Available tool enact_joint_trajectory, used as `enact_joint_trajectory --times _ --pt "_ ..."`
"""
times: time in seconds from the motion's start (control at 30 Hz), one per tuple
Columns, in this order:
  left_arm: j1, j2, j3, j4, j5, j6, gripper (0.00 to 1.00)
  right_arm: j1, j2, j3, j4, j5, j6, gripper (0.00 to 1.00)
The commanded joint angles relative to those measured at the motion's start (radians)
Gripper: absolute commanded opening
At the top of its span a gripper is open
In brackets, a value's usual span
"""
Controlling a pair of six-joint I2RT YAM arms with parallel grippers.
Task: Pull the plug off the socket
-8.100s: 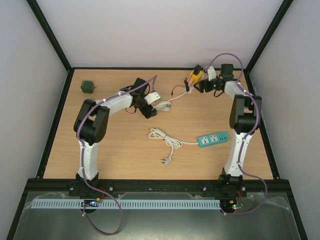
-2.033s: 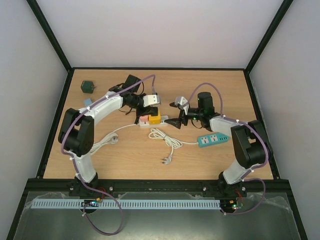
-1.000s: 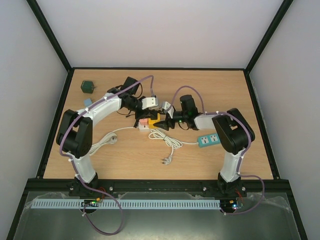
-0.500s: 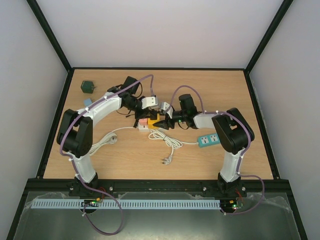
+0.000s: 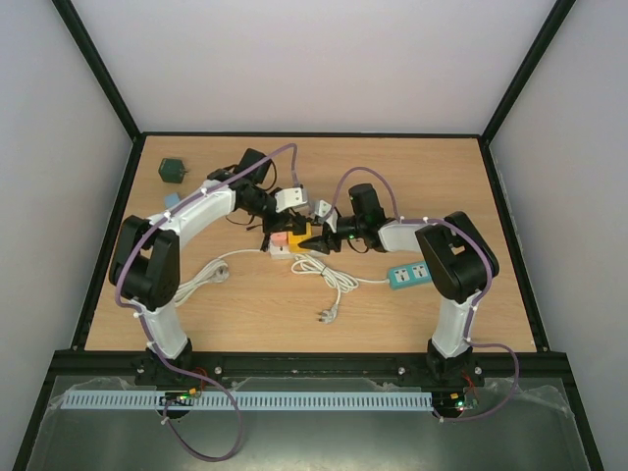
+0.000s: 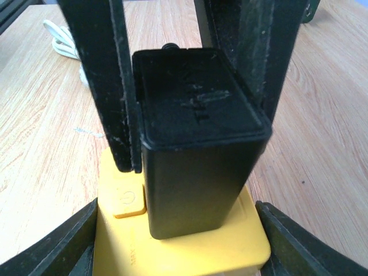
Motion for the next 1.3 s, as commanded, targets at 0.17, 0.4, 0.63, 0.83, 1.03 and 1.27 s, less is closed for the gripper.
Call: enact_joint_trajectory --times 0.17,0.4,0.63,0.83,1.03,1.27 --pt "0.029 -0.109 0.065 -0.035 0.173 -0.036 0.12 0.006 0.009 0.027 -0.018 0.044 -0.016 0.30" --pt "0.023 -0.099 0.059 -0.019 0.155 -0.039 0.12 0.007 0.017 0.049 -0.071 0.053 -0.044 0.27" --pt "-0.007 -0.080 0.017 0.017 0.107 -0.029 0.12 0.006 0.025 0.092 -0.194 0.069 -0.084 0.32" --pt "-0.017 -0.055 -0.005 0.018 0.108 -0.013 0.12 0.006 -0.004 0.050 -0.179 0.070 -0.036 0.33" --pt "-0.017 -0.046 0.014 0.011 0.130 -0.013 0.12 0.014 0.028 0.033 -0.108 0.042 0.063 0.29" --pt "-0.011 -0.051 0.054 -0.024 0.166 -0.012 0.11 0.019 0.061 -0.024 -0.055 0.091 0.027 0.27"
